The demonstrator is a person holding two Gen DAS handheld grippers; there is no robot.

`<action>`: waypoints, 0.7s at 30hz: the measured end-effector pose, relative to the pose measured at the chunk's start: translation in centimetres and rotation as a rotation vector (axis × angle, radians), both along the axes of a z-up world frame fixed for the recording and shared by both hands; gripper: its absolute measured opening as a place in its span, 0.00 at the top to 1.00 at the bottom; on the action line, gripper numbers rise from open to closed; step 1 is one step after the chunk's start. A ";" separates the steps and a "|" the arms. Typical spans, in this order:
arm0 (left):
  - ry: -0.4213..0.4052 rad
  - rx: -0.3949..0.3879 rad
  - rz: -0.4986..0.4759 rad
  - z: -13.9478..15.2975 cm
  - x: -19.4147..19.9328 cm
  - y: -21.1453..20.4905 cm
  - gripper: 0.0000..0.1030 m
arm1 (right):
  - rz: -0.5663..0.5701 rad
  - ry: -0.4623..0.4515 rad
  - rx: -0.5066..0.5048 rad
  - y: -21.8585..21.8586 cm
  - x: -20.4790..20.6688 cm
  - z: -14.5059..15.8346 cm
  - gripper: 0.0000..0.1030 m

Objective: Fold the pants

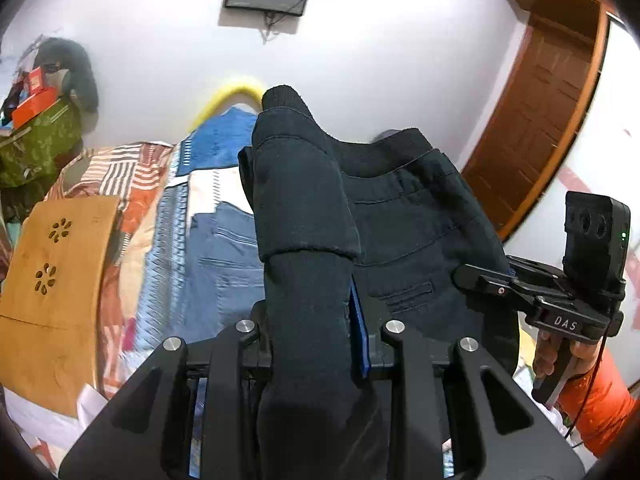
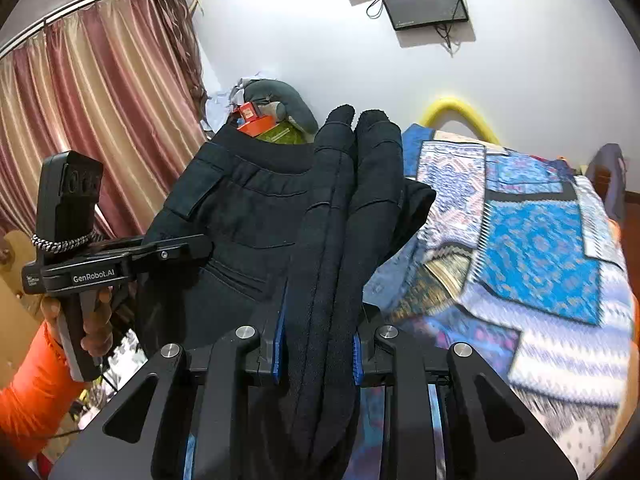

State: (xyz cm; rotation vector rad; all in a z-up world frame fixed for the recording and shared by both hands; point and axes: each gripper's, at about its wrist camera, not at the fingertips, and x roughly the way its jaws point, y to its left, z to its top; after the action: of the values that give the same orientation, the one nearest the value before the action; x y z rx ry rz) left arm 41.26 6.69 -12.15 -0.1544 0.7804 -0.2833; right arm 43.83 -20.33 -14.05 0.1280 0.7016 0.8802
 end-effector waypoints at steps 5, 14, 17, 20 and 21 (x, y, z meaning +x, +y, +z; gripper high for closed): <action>0.028 0.016 0.033 -3.3 4.9 3.0 0.74 | 0.011 0.035 -0.008 3.3 4.5 -2.5 0.78; 0.150 0.004 0.083 -13.1 12.4 6.9 0.74 | 0.014 0.140 -0.079 9.2 11.8 -9.3 0.78; 0.211 0.001 0.077 -16.3 13.9 7.6 0.73 | 0.006 0.141 -0.148 10.8 13.1 -11.6 0.78; 0.271 -0.007 0.078 -19.2 14.6 7.7 0.72 | -0.008 0.143 -0.219 11.7 13.2 -13.1 0.78; 0.277 -0.005 0.079 -19.6 14.5 7.7 0.70 | -0.009 0.145 -0.244 11.8 13.2 -13.7 0.77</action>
State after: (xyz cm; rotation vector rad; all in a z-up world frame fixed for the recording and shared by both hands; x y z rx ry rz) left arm 55.77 14.38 -31.76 -0.2323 1.0458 -0.1906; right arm 57.01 -8.53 -27.71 -0.0233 0.9378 0.7747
